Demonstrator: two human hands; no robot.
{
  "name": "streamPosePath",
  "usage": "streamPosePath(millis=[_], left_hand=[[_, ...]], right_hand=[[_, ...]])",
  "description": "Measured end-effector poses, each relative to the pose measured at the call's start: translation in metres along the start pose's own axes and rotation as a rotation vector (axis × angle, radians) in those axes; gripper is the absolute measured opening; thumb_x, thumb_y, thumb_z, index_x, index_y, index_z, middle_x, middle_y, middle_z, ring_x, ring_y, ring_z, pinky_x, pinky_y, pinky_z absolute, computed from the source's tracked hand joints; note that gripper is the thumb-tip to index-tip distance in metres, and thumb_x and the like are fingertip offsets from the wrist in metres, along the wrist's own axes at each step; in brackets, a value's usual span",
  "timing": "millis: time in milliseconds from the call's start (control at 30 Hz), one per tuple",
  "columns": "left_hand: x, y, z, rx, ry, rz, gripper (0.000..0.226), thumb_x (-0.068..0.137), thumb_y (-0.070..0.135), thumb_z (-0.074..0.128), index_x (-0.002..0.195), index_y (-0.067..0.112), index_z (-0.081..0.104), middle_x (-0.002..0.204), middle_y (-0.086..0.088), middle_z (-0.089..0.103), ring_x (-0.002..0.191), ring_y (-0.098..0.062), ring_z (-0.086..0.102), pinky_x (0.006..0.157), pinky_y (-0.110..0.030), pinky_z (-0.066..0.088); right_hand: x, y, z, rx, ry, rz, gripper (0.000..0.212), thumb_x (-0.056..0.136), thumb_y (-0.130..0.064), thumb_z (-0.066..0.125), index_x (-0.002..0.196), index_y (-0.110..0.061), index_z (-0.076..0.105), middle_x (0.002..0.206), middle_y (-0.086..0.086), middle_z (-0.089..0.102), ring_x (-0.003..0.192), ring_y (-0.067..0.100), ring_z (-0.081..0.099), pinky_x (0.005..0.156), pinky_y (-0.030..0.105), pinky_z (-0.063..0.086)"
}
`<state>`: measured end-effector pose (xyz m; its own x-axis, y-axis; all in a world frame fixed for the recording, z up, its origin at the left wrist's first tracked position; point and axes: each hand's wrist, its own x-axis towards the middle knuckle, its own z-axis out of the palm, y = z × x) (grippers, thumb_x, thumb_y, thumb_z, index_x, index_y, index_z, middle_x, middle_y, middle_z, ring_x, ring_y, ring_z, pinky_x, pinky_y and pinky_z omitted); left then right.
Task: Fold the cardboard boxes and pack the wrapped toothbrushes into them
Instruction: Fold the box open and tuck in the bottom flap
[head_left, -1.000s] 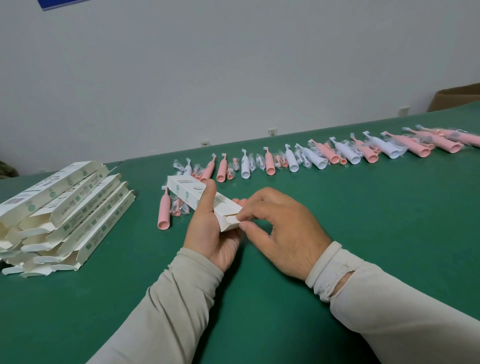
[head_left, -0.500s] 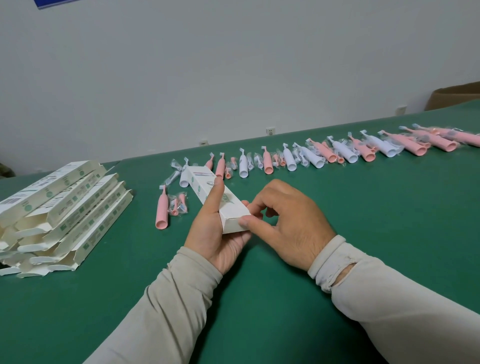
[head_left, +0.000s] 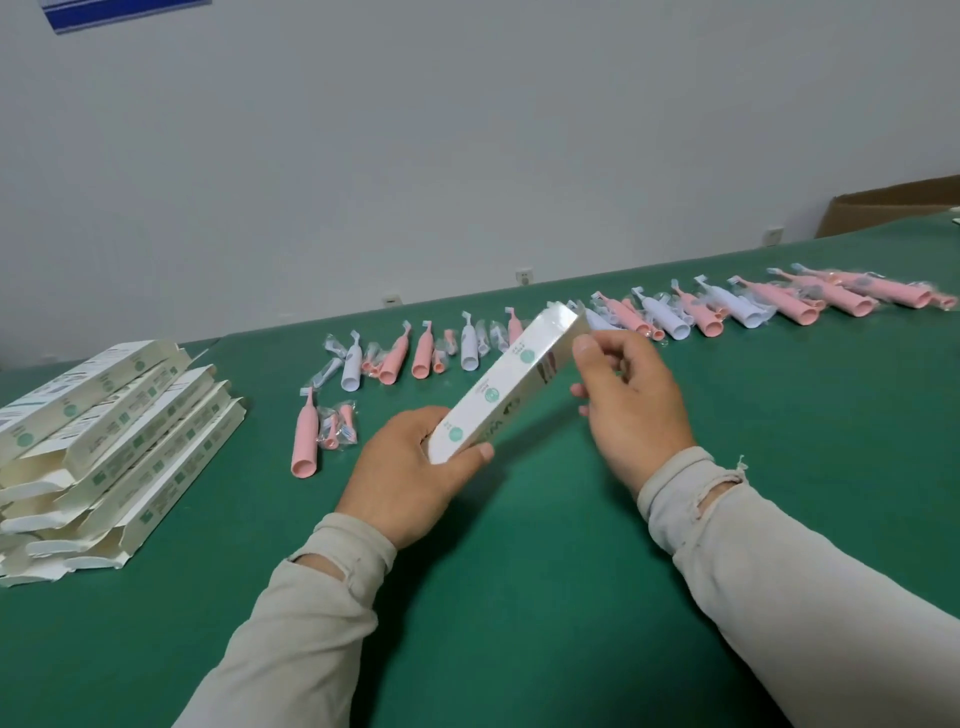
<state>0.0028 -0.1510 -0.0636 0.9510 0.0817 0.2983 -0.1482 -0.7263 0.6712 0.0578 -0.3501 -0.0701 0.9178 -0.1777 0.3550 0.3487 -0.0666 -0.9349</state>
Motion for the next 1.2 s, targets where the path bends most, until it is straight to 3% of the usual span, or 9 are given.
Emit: streamPosePath(millis=[133,233,367,533,667,800,967,1100,1200], left_hand=[[-0.001,-0.003,0.0,-0.003,-0.042,-0.011,0.022,0.079,0.046,0.079,0.093,0.036,0.065,0.088,0.013,0.07,0.076,-0.005,0.064,0.069,-0.023,0.053],[-0.003,-0.002,0.001,0.084,-0.029,0.039,0.028,0.082,0.045,0.076,0.104,0.034,0.064,0.098,0.013,0.07,0.089,-0.013,0.065,0.082,-0.04,0.055],[-0.007,0.001,0.0,0.216,-0.059,0.156,0.053,0.083,0.058,0.063,0.132,0.047,0.047,0.119,0.021,0.062,0.106,-0.009,0.059,0.093,-0.035,0.049],[-0.008,-0.001,0.003,0.167,-0.203,0.161,0.075,0.083,0.081,0.038,0.148,0.043,0.034,0.137,0.025,0.05,0.122,-0.002,0.05,0.106,-0.028,0.039],[-0.005,-0.001,0.006,0.158,-0.142,0.225,0.047,0.087,0.057,0.063,0.128,0.037,0.051,0.11,0.016,0.054,0.105,-0.002,0.049,0.092,-0.027,0.04],[-0.002,-0.005,0.004,0.192,-0.007,0.261,0.049,0.076,0.042,0.082,0.112,0.035,0.049,0.106,0.017,0.048,0.099,-0.004,0.046,0.085,-0.028,0.041],[-0.001,-0.006,0.004,0.152,0.014,0.243,0.05,0.072,0.04,0.083,0.106,0.041,0.047,0.103,0.019,0.056,0.096,-0.009,0.054,0.084,-0.039,0.049],[-0.004,-0.009,-0.006,0.07,-0.039,0.181,0.05,0.069,0.049,0.078,0.105,0.049,0.043,0.103,0.022,0.062,0.098,-0.007,0.06,0.087,-0.037,0.052],[-0.002,-0.027,-0.037,0.125,0.163,0.134,0.049,0.074,0.052,0.078,0.105,0.051,0.04,0.1,0.033,0.059,0.093,-0.002,0.063,0.088,-0.041,0.054]], right_hand=[[0.007,-0.002,-0.011,-0.012,-0.016,0.015,0.022,0.098,-0.044,0.049,0.115,-0.037,0.06,0.116,-0.012,0.064,0.106,0.015,0.064,0.097,0.048,0.052],[0.007,-0.004,-0.011,0.055,-0.015,0.014,0.014,0.099,-0.039,0.052,0.095,-0.036,0.065,0.098,-0.014,0.069,0.095,0.017,0.066,0.08,0.036,0.057],[0.006,-0.008,-0.01,0.286,-0.088,0.129,0.037,0.081,-0.055,0.059,0.091,-0.02,0.066,0.089,-0.002,0.075,0.086,0.017,0.072,0.068,0.028,0.059],[0.008,-0.009,-0.014,0.575,-0.15,0.169,0.013,0.082,-0.021,0.056,0.085,-0.01,0.062,0.076,0.005,0.072,0.075,0.021,0.071,0.066,0.033,0.058],[0.007,-0.006,-0.013,0.659,-0.134,0.231,0.015,0.086,-0.015,0.051,0.088,-0.009,0.065,0.072,0.003,0.073,0.072,0.018,0.072,0.061,0.032,0.057],[0.006,-0.005,-0.011,0.393,-0.108,0.247,0.033,0.098,-0.009,0.041,0.094,-0.023,0.072,0.093,0.005,0.076,0.086,0.022,0.07,0.058,0.03,0.055],[0.004,-0.003,-0.013,0.328,-0.253,0.312,0.036,0.1,-0.009,0.044,0.097,-0.022,0.077,0.099,0.008,0.077,0.087,0.023,0.072,0.063,0.032,0.057],[-0.001,-0.003,-0.015,0.428,-0.415,0.458,0.029,0.102,-0.027,0.05,0.104,-0.017,0.077,0.103,0.009,0.077,0.082,0.022,0.074,0.072,0.038,0.059],[-0.005,0.003,-0.005,0.163,-0.355,0.372,0.028,0.104,-0.033,0.048,0.118,-0.016,0.065,0.097,0.002,0.076,0.077,0.014,0.072,0.069,0.031,0.058]])
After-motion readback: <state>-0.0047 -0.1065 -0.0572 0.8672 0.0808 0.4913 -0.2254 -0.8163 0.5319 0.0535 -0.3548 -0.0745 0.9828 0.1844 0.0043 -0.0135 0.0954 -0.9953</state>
